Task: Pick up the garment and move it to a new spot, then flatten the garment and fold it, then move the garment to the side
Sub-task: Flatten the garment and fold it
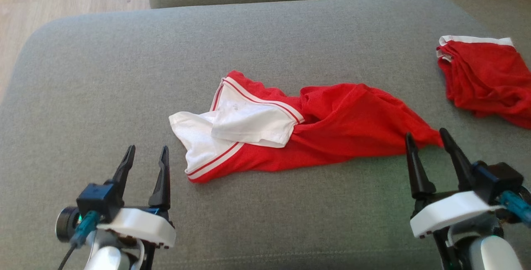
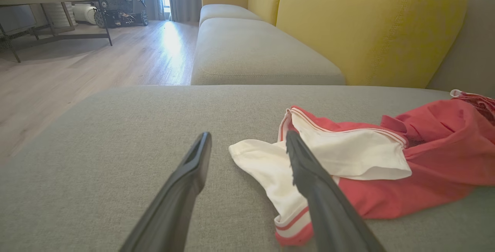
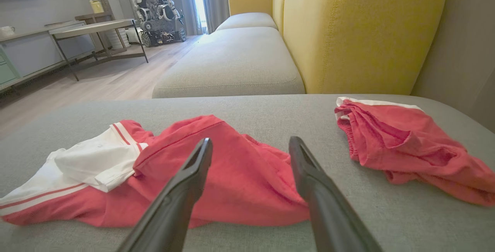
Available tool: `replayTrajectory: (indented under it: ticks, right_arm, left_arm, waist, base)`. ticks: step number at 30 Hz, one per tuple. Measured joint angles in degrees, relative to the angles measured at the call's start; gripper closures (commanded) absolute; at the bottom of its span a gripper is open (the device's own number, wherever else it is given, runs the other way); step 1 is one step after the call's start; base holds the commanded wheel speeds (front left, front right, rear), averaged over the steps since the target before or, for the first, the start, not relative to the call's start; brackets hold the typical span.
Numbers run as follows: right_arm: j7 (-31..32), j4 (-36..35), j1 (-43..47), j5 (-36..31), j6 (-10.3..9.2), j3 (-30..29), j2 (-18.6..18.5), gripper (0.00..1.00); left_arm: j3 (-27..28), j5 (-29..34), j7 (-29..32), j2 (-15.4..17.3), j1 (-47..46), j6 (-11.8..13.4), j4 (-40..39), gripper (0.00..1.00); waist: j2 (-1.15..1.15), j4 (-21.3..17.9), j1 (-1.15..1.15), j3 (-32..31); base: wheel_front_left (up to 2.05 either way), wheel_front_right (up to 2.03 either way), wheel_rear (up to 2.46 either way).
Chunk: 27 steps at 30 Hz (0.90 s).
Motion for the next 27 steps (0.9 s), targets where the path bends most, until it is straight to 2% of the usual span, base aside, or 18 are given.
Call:
replayTrajectory:
  ticks: [22, 27]
  right_arm:
    - [0.48, -0.18, 0.05, 1.67, 0.00, 0.26, 0.00, 0.00]
    - [0.48, -0.11, 0.04, 2.09, 0.00, 0.49, 0.00, 0.00]
  left_arm:
    - [-1.12, -0.05, 0.93, 0.38, 0.08, 0.38, -1.02, 0.00]
    - [-2.97, -0.60, 2.27, 0.32, -1.06, -1.21, -0.83, 0.00]
  waist:
    - [0.00, -0.07, 0.00, -0.73]
    - [0.00, -0.25, 0.00, -0.22]
  base:
    - [0.00, 0.00, 0.00]
    - [0.00, 0.00, 0.00]
